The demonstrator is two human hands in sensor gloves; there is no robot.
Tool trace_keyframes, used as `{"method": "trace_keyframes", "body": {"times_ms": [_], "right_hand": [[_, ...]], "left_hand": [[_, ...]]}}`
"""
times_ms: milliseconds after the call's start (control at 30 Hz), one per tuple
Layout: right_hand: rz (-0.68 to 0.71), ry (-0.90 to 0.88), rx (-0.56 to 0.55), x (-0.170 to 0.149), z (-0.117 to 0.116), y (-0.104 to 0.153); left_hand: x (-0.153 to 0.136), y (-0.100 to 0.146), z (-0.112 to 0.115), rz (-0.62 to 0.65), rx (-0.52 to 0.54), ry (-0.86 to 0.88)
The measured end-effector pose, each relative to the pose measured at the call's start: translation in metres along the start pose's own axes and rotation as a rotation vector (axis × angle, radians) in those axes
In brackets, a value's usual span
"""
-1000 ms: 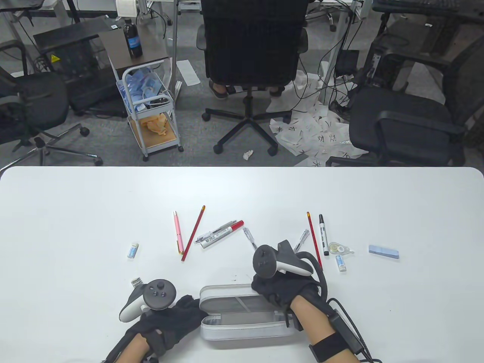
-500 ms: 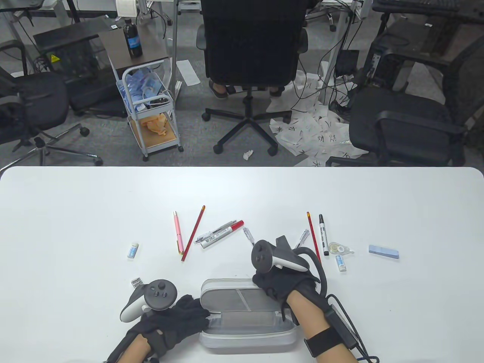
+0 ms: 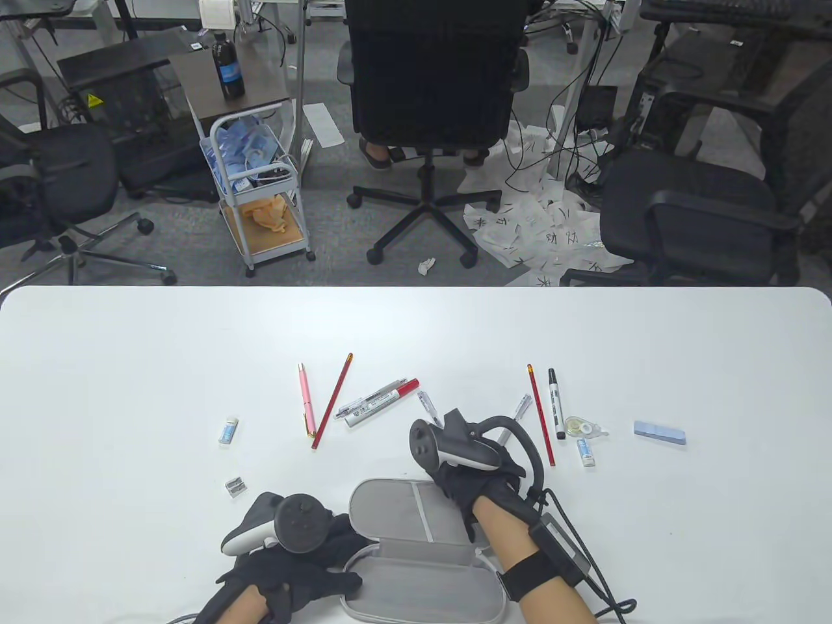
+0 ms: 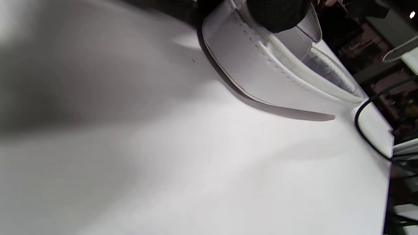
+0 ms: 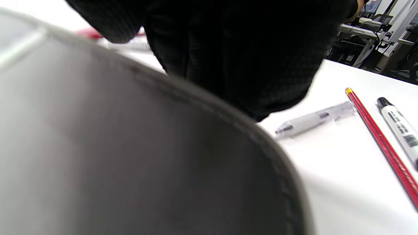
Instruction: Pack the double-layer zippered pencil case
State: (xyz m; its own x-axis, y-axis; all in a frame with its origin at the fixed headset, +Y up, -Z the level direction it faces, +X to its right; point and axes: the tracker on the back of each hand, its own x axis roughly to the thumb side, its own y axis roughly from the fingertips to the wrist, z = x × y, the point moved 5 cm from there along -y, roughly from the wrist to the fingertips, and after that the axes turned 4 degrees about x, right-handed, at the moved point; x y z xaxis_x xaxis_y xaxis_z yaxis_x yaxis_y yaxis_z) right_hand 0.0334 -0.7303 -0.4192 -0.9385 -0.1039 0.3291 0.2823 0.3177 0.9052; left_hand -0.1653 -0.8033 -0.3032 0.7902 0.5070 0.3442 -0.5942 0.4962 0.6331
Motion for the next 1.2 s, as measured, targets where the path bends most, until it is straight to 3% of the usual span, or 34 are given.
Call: {"method": "trace_keyframes", "body": {"times_ms": [100,167,300,467,567,733,1067,1200], "right_hand": [[-0.008,-0.057,-0.119,-0.02,0.017,0.019],[-0.036,-0.108,-0.208,-0.039,0.026,0.036],[-0.155,-0.214,-0.397,-0.089,0.036,0.064],[-0.306,-0.256,-0.456,-0.14,0.041,0.074],[-0.376,-0.284,-0.423,-0.167,0.039,0.064],[-0.491,-0.269,-0.381,-0.198,0.032,0.041],[-0.645,-0.102,-0.178,-0.218,0.016,-0.027],[-0.71,-0.1,-0.043,-0.225,-0.004,-0.05]], "left_hand": [[0.004,0.012,-0.02,0.022,0.082,-0.031],[0.005,0.024,-0.034,0.046,0.144,0.041],[0.008,0.047,-0.071,0.064,0.407,0.074],[0.024,0.063,-0.099,-0.003,0.764,-0.097],[0.026,0.06,-0.103,-0.103,0.88,-0.258],[0.004,0.053,-0.097,-0.274,0.85,-0.362],[-0.024,0.045,-0.087,-0.386,0.751,-0.332],[-0.025,0.044,-0.089,-0.404,0.752,-0.356]]}}
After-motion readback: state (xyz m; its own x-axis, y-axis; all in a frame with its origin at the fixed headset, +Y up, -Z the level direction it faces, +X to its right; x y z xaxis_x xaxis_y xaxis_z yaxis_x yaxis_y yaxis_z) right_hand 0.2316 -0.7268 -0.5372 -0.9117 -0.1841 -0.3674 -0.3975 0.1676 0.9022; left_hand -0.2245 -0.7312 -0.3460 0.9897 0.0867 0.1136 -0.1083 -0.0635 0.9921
